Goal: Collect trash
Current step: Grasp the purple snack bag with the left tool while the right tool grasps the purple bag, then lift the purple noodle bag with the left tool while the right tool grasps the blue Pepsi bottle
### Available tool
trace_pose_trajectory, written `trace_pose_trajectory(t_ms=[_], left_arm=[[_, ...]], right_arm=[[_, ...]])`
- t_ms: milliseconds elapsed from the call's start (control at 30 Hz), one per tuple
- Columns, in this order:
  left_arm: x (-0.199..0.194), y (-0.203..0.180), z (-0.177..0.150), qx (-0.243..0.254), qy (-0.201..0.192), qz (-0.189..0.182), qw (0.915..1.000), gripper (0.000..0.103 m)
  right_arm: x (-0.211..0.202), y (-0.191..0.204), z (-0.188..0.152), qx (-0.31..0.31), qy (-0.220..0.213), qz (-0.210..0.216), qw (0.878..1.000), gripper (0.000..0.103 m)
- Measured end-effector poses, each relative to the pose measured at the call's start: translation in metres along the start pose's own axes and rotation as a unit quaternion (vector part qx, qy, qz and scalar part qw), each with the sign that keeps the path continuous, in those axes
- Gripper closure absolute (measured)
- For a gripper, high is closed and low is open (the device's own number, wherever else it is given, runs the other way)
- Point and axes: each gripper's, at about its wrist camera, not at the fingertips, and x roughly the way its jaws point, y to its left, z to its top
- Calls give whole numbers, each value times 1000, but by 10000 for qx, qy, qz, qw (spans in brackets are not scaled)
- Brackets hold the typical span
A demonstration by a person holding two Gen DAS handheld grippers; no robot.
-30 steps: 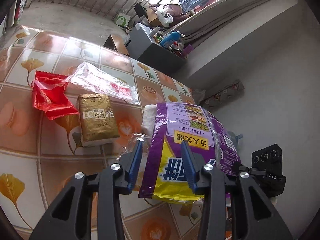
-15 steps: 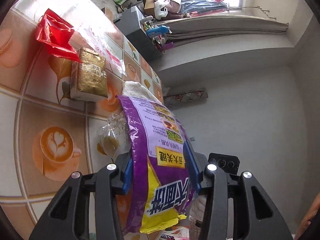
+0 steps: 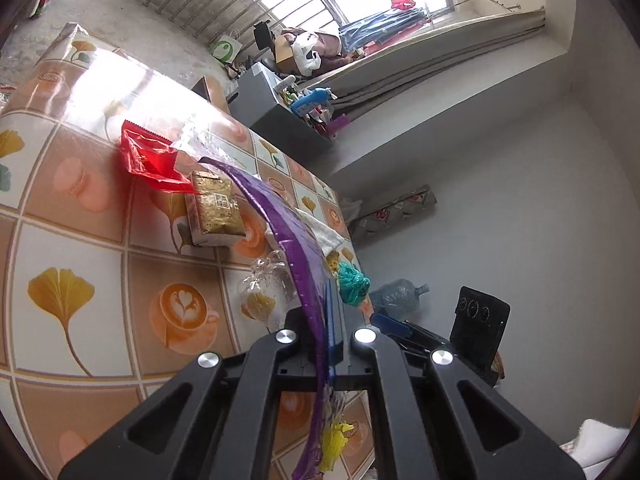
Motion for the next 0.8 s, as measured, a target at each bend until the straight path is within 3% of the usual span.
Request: trace_pose_trajectory(t_ms=[167, 333, 567, 800], left_arm=[[-14, -3, -4, 240, 71, 530, 9983, 103], [-23, -6, -14, 458, 147, 881, 9950, 103], [-27, -19, -14, 738, 169, 1017, 9919, 103], [-27, -66, -14, 1612, 345, 1141, 9797, 103]], right_arm=[[30, -2, -3, -316, 439, 7, 9985, 37], [39, -11, -15, -86, 721, 162, 9972, 40], [-2, -19, -49, 577, 528, -194, 9967, 44], [-31, -42, -85, 1529, 209, -41, 9880, 46]])
